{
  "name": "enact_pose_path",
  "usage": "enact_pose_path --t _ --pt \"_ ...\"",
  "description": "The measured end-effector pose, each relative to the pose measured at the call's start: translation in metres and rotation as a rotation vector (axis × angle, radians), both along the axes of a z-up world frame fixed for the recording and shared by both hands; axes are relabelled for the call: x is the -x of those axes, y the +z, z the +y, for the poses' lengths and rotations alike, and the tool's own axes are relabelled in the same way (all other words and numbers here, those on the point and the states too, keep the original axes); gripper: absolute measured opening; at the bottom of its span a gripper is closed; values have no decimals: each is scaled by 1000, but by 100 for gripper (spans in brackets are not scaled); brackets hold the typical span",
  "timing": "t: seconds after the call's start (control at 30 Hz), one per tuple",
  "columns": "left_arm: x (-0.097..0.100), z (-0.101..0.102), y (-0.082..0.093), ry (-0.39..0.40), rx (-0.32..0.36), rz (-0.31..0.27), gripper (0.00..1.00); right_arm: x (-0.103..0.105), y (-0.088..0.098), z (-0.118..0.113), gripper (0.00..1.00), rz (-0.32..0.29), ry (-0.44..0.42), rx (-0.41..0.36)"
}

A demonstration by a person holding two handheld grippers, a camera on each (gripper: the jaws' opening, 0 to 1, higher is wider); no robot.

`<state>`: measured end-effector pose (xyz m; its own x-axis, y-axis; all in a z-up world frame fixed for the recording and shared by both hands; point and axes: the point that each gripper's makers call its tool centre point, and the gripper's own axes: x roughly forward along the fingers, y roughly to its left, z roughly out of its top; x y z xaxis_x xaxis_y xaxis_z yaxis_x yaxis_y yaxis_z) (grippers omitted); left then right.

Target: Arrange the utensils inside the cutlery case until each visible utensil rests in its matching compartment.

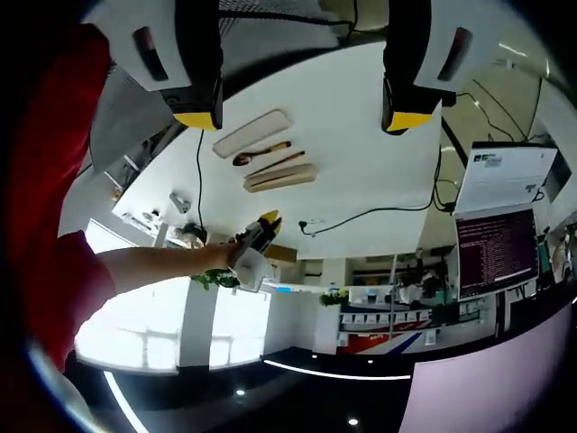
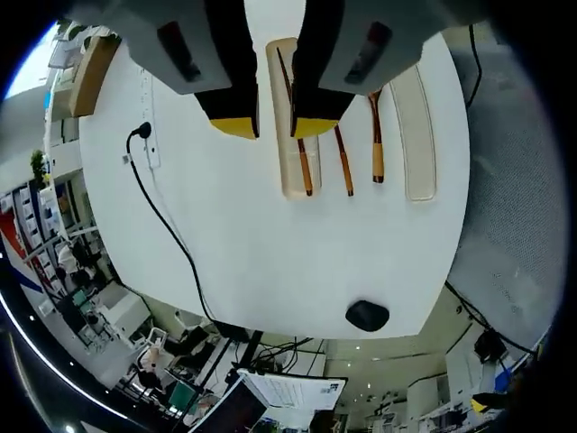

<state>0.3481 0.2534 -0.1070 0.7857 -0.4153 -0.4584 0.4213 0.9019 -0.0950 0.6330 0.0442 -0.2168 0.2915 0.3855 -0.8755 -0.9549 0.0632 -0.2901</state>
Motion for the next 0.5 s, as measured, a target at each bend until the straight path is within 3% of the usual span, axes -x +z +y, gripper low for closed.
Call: enact_pose_path --t 0.2,0.43,0.5 --pt "-1 -1 -1 -4 -1 -1 75 4 -6 -7 9 -34 5 24" --pt "1 -1 -4 -6 -2 4 75 16 -18 -6 14 -30 23 45" --pt "1 1 -3 -4 -17 0 75 21 -25 -8 13 -17 64 89"
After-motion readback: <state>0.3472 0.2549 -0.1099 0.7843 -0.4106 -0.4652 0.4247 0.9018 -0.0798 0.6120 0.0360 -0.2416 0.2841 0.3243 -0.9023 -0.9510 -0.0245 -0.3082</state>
